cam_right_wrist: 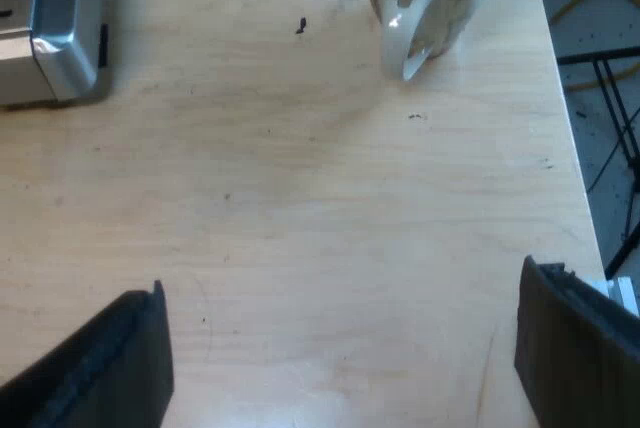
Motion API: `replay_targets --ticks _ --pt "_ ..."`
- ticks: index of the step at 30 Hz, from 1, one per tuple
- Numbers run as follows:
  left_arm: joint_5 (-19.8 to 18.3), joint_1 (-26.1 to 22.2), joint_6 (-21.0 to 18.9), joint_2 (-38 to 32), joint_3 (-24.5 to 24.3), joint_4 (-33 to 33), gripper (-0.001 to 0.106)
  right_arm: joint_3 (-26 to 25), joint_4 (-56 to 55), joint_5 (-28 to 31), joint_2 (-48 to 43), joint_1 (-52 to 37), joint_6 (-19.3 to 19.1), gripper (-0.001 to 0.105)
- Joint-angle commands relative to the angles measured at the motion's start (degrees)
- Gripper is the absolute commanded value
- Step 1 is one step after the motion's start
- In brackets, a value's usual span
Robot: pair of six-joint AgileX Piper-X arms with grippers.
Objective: Place mug into machine
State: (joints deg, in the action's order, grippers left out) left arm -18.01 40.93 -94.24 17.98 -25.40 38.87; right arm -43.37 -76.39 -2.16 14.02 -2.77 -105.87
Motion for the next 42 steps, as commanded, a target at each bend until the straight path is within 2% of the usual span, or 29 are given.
replay_targets --ticks 1,6,8,9,10,12,27,33,42 --pt "-0.33 0.22 0.14 0.0 1.87 -3.73 0.091 1.22 0.75 -0.7 0.08 -0.23 -0.58 0.073" --pt "-0.33 0.22 0.14 0.05 4.32 -6.81 0.091 6.59 2.1 -1.09 0.2 -0.23 -0.58 0.073" --pt "-0.33 0.22 0.14 0.05 4.48 -7.01 0.091 10.97 6.19 -1.09 0.21 -0.23 -0.58 0.073" --pt "-0.33 0.22 0.14 0.05 4.48 -7.01 0.091 11.43 7.22 -0.63 0.41 -0.23 -0.45 0.073" --pt "-0.33 0.22 0.14 0.05 4.48 -7.01 0.091 11.16 6.38 2.16 1.26 -0.23 0.8 0.073" --pt "-0.33 0.22 0.14 0.05 4.48 -7.01 0.091 11.15 6.36 3.11 1.79 -0.23 1.5 0.073" --pt "-0.33 0.22 -0.22 0.05 4.48 -7.01 0.091 10.88 10.39 2.16 8.63 -0.23 0.02 0.073" --pt "-0.33 0.22 -0.22 0.05 4.48 -7.01 0.091 12.03 17.47 1.13 13.88 -0.23 0.15 0.073" --pt "-0.33 0.22 -0.22 0.05 4.48 -7.01 0.091 17.29 30.06 0.99 21.39 -0.23 0.7 0.073"
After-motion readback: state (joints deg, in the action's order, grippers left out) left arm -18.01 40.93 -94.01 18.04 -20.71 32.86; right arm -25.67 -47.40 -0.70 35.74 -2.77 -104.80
